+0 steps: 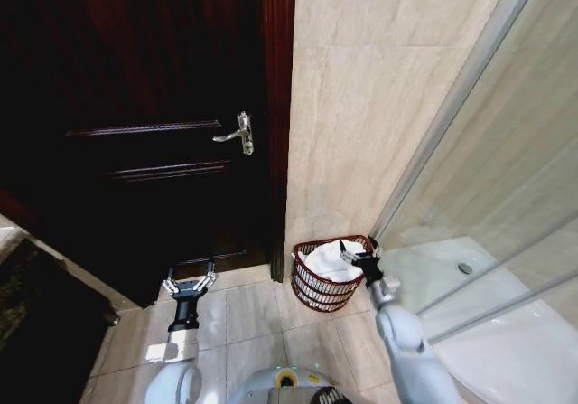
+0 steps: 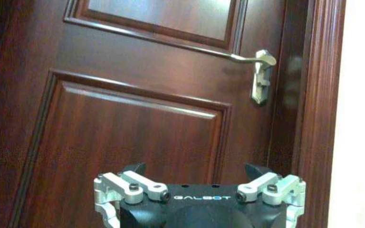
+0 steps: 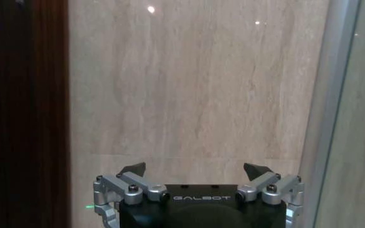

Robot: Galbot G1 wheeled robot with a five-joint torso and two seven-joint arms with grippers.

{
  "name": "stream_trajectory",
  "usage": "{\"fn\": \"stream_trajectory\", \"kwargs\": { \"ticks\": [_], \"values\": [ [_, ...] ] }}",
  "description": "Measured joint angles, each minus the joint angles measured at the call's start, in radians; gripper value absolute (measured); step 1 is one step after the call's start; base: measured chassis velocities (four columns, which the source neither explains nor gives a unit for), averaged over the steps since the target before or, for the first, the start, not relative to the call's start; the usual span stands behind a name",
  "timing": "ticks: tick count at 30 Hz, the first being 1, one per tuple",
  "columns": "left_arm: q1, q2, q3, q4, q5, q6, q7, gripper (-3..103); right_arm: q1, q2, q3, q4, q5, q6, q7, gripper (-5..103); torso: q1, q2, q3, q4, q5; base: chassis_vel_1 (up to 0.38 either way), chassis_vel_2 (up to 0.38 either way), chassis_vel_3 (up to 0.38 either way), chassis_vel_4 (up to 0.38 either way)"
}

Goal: Discard the used towel into the hamper.

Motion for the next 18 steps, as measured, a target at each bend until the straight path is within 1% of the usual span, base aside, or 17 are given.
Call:
{"fn": "stream_trajectory", "kwargs": {
  "ticks": [1, 3, 11, 18],
  "values": [
    [0.000, 0.003, 0.004, 0.002, 0.000, 0.000, 0.002, 100, -0.033, 0.017, 0.000, 0.015, -0.009, 0.014, 0.002, 100, 0.000, 0.000, 0.000, 0.0000, 0.0000, 0.000, 0.000, 0.000, 0.000],
    [0.000, 0.009, 0.008, 0.002, -0.001, 0.000, 0.006, 100, -0.065, 0.024, -0.002, 0.024, -0.011, 0.028, 0.014, 100, 0.000, 0.000, 0.000, 0.0001, 0.0000, 0.000, 0.000, 0.000, 0.000],
    [0.011, 0.015, 0.004, 0.001, -0.002, -0.008, 0.009, 100, -0.135, 0.015, -0.007, 0.055, -0.013, 0.040, 0.018, 100, 0.000, 0.000, 0.000, 0.0001, 0.0001, 0.000, 0.000, 0.000, 0.000],
    [0.020, 0.016, 0.002, -0.009, -0.010, -0.008, 0.007, 100, -0.163, 0.004, -0.016, 0.058, -0.005, 0.051, 0.017, 100, 0.000, 0.000, 0.000, 0.0001, 0.0001, 0.021, -0.018, -0.033, 0.018]
  ]
}}
